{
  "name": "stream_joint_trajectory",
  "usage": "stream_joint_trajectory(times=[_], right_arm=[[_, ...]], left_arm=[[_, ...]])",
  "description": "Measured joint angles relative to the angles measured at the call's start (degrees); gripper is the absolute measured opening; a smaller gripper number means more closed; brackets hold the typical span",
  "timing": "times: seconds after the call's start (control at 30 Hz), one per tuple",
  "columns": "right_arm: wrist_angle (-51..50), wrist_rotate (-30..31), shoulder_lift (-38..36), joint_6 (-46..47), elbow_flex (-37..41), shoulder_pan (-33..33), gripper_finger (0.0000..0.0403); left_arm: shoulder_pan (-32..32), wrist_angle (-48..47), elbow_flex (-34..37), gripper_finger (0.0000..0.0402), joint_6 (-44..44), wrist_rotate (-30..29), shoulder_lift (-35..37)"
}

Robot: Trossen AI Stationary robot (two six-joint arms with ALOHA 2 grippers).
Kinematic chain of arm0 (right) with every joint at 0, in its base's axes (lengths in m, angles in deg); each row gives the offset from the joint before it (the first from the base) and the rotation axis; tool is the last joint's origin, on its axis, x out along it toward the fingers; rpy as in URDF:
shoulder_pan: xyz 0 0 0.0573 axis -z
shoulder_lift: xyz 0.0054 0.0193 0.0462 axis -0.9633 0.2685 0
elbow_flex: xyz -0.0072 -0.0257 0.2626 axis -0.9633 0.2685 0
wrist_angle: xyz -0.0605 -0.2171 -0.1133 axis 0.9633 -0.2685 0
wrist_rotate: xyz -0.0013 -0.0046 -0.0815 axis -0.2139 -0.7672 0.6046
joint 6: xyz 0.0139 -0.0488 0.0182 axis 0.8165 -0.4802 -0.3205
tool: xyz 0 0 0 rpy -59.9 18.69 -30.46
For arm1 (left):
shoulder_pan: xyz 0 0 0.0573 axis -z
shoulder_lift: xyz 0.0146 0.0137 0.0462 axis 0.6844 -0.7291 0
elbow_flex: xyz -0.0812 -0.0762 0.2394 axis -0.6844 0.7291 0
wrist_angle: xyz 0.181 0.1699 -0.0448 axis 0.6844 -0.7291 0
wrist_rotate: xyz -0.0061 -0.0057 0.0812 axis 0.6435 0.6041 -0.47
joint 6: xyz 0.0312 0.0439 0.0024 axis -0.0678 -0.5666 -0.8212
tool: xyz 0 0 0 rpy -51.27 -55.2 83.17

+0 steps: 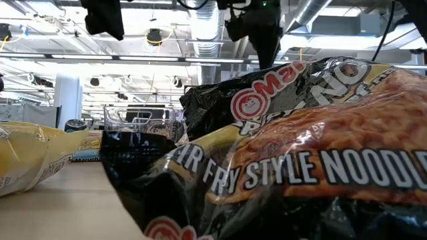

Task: Sort Maruchan noodles
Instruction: Put the blue noodle pack into the right transparent bin

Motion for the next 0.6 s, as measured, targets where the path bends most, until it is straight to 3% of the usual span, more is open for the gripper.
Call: stream_joint_trajectory(times=[0.3, 0.6], right_arm=[[-2.98, -3.02, -0.67, 7.22, 0.04, -8.86, 0.0072], [0.41, -0.4, -7.47, 14.67, 0.04, -16.41, 0.0072]], left_arm=[[1.94, -1.18, 0.0, 0.0061, -1.86, -1.79, -0.04], [4.24, -1.03, 0.0, 0.0061, -0.21, -1.75, -0.07]])
